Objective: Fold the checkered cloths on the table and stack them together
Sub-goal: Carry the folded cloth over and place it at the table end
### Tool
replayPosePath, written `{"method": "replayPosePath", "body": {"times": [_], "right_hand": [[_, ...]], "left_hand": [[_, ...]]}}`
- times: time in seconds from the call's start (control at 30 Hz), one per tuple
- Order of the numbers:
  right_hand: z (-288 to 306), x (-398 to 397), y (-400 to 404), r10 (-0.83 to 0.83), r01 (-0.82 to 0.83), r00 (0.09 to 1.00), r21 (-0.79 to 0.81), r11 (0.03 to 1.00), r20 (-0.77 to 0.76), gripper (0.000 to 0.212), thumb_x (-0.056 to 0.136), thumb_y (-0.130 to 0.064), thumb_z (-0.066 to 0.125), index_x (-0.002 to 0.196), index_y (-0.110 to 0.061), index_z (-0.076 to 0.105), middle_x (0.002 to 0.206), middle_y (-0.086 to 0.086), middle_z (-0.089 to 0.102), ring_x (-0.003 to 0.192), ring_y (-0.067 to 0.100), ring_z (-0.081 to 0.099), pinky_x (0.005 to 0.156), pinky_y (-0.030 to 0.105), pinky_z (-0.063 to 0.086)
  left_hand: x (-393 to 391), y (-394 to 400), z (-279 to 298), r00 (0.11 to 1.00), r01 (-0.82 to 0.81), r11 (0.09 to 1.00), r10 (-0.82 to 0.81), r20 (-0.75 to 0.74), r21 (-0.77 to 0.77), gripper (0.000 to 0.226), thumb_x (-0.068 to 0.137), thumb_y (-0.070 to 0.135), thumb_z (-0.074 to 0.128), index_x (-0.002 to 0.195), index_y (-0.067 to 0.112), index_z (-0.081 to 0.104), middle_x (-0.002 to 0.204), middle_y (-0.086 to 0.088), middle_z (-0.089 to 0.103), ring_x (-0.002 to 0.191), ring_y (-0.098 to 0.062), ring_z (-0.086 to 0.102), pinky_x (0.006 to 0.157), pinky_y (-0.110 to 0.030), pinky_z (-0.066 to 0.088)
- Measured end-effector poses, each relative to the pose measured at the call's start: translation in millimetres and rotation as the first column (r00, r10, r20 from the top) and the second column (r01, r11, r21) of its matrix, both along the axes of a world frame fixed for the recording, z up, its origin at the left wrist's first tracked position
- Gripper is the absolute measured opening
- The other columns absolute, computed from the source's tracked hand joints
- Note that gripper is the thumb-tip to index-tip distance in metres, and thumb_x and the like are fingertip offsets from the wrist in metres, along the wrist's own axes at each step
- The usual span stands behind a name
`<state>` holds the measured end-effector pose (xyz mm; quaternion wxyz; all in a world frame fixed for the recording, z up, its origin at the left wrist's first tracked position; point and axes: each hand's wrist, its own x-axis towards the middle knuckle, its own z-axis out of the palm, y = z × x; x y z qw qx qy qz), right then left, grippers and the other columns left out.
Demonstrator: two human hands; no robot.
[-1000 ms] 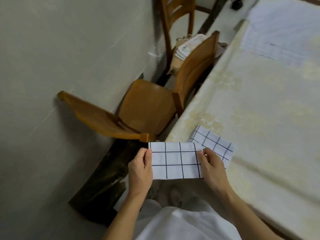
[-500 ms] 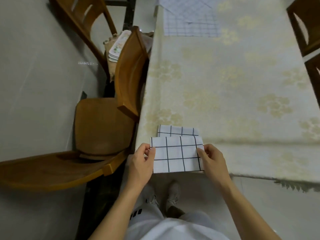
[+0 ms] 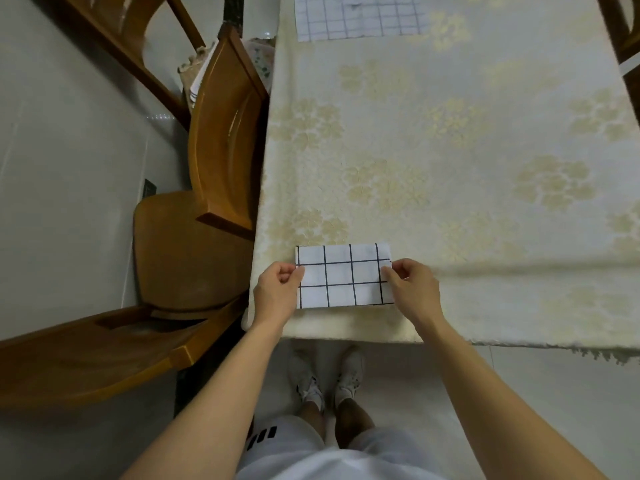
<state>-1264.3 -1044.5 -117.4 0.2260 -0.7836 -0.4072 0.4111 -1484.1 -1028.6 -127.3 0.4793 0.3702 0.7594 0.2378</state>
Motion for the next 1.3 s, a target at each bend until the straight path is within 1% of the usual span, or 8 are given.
{"method": "replayPosePath", "body": {"times": [0.2, 0.4, 0.53, 0.67, 0.97, 1.13, 1.23, 1.3], "right_hand": [[-21, 1, -1, 0.032, -0.030, 0.997, -0.039, 0.999, 0.067, 0.020, 0.097, -0.029, 0.058, 0.085, -0.016, 0.066, 0.075, -0.006, 0.064, 0.070, 0.007, 0.056, 0.057, 0.021, 0.038], [-31, -1, -1, 0.020, -0.016, 0.995, -0.042, 0.999, 0.098, 0.021, 0.096, -0.032, 0.058, 0.083, -0.016, 0.065, 0.076, -0.004, 0.065, 0.071, 0.008, 0.058, 0.058, 0.020, 0.040], [-35, -1, 1, 0.040, -0.036, 0.992, -0.035, 0.999, 0.118, 0.019, 0.096, -0.031, 0.060, 0.085, -0.017, 0.065, 0.075, -0.008, 0.062, 0.070, 0.003, 0.055, 0.058, 0.018, 0.037], [-37, -2, 3, 0.048, -0.045, 0.990, -0.027, 0.999, 0.134, 0.020, 0.096, -0.033, 0.060, 0.086, -0.016, 0.066, 0.076, -0.008, 0.063, 0.071, 0.004, 0.055, 0.058, 0.018, 0.038], [-38, -1, 4, 0.038, -0.034, 0.990, -0.028, 0.999, 0.134, 0.017, 0.095, -0.030, 0.061, 0.086, -0.015, 0.065, 0.077, -0.005, 0.063, 0.071, 0.007, 0.054, 0.059, 0.021, 0.038], [-37, 0, 1, 0.026, -0.022, 0.992, -0.032, 0.999, 0.121, 0.017, 0.094, -0.032, 0.062, 0.091, -0.017, 0.066, 0.082, -0.005, 0.065, 0.078, 0.011, 0.060, 0.070, 0.027, 0.045], [-28, 6, 3, -0.010, 0.015, 0.990, -0.035, 0.999, 0.139, 0.019, 0.096, -0.035, 0.059, 0.097, -0.017, 0.066, 0.085, -0.005, 0.066, 0.081, 0.012, 0.061, 0.069, 0.027, 0.044], [-17, 12, 4, -0.026, 0.031, 0.987, -0.027, 0.999, 0.160, 0.020, 0.097, -0.033, 0.057, 0.102, -0.016, 0.065, 0.090, -0.004, 0.065, 0.082, 0.012, 0.060, 0.071, 0.027, 0.042]], "left_hand": [[8, 5, -7, 0.988, 0.061, 0.998, -0.061, -0.139, 0.001, 0.010, 0.097, 0.026, 0.061, 0.097, 0.016, 0.063, 0.085, 0.009, 0.062, 0.077, -0.003, 0.056, 0.060, -0.018, 0.040], [5, 8, -13, 0.965, 0.119, 0.993, -0.111, -0.240, 0.020, 0.011, 0.096, 0.027, 0.062, 0.098, 0.016, 0.065, 0.085, 0.007, 0.063, 0.080, -0.009, 0.059, 0.062, -0.017, 0.042], [3, 7, -15, 0.954, 0.127, 0.991, -0.113, -0.278, 0.031, 0.013, 0.096, 0.028, 0.062, 0.098, 0.016, 0.064, 0.087, 0.006, 0.063, 0.077, -0.004, 0.055, 0.061, -0.014, 0.039], [2, 8, -16, 0.951, 0.135, 0.990, -0.114, -0.286, 0.052, 0.013, 0.096, 0.027, 0.062, 0.098, 0.015, 0.064, 0.087, 0.005, 0.063, 0.077, -0.005, 0.055, 0.061, -0.014, 0.039], [3, 8, -19, 0.949, 0.152, 0.987, -0.130, -0.288, 0.053, 0.010, 0.096, 0.027, 0.064, 0.095, 0.017, 0.061, 0.084, 0.007, 0.061, 0.081, -0.012, 0.059, 0.066, -0.022, 0.042], [-3, 6, -15, 0.961, 0.109, 0.993, -0.094, -0.258, 0.045, 0.015, 0.095, 0.030, 0.064, 0.096, 0.016, 0.063, 0.085, 0.007, 0.062, 0.079, -0.009, 0.058, 0.063, -0.019, 0.042], [-11, 4, -6, 0.969, 0.051, 0.999, -0.045, -0.242, 0.018, 0.016, 0.096, 0.035, 0.060, 0.097, 0.019, 0.060, 0.089, 0.009, 0.060, 0.089, -0.015, 0.060, 0.073, -0.027, 0.045], [-16, 1, 2, 0.965, 0.087, 0.996, -0.075, -0.252, 0.037, 0.015, 0.098, 0.035, 0.057, 0.099, 0.020, 0.058, 0.095, 0.005, 0.060, 0.095, -0.017, 0.060, 0.077, -0.030, 0.046]]}}
